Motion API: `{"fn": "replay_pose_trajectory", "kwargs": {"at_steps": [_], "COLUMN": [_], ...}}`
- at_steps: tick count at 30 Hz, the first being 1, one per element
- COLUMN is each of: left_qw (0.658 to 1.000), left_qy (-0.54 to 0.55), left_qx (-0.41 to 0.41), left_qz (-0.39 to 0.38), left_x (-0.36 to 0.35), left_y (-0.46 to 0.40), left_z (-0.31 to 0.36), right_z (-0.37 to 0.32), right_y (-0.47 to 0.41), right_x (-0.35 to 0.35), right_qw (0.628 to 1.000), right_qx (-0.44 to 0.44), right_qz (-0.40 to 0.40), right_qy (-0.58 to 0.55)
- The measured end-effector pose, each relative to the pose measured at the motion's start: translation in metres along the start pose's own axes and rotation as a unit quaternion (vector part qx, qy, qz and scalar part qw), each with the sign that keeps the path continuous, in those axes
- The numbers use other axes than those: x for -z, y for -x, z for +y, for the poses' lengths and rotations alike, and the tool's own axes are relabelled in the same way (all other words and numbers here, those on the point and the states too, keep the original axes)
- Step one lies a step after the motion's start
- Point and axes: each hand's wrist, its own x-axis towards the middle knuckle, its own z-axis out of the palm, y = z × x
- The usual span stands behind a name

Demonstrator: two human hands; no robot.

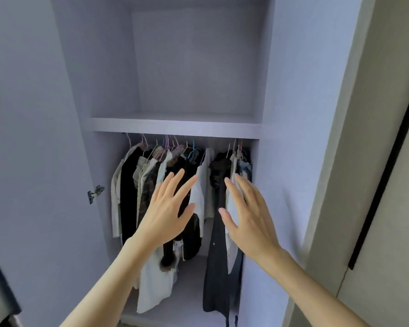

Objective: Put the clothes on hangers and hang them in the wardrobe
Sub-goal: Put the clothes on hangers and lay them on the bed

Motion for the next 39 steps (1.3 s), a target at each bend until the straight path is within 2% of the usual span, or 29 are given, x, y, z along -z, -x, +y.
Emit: {"fn": "replay_pose_trajectory", "kwargs": {"at_steps": [5,13,16,23,28,34,36,39], "left_qw": [0.993,0.972,0.967,0.957,0.949,0.954,0.945,0.929], "left_qy": [0.007,0.021,0.020,0.074,0.099,0.085,0.096,0.101], "left_qx": [0.114,0.214,0.241,0.276,0.295,0.288,0.309,0.347], "left_qz": [-0.025,-0.094,-0.082,-0.055,-0.056,-0.021,-0.036,-0.077], "left_x": [-0.026,-0.067,-0.065,-0.072,-0.100,-0.118,-0.126,-0.143], "left_y": [0.031,0.063,0.050,0.006,-0.026,-0.107,-0.133,-0.157], "left_z": [-0.072,-0.216,-0.271,-0.357,-0.414,-0.485,-0.506,-0.534], "right_z": [-0.016,-0.060,-0.077,-0.090,-0.087,-0.102,-0.099,-0.087], "right_y": [-0.017,-0.064,-0.088,-0.150,-0.215,-0.338,-0.371,-0.400], "right_x": [-0.078,-0.222,-0.267,-0.349,-0.405,-0.433,-0.440,-0.451], "right_qw": [0.993,0.971,0.963,0.970,0.980,0.976,0.972,0.973], "right_qx": [-0.033,-0.032,-0.031,-0.012,0.090,0.205,0.204,0.158], "right_qz": [-0.113,-0.233,-0.264,-0.239,-0.179,-0.020,0.014,0.031], "right_qy": [-0.017,-0.036,-0.053,-0.047,-0.005,0.074,0.118,0.163]}}
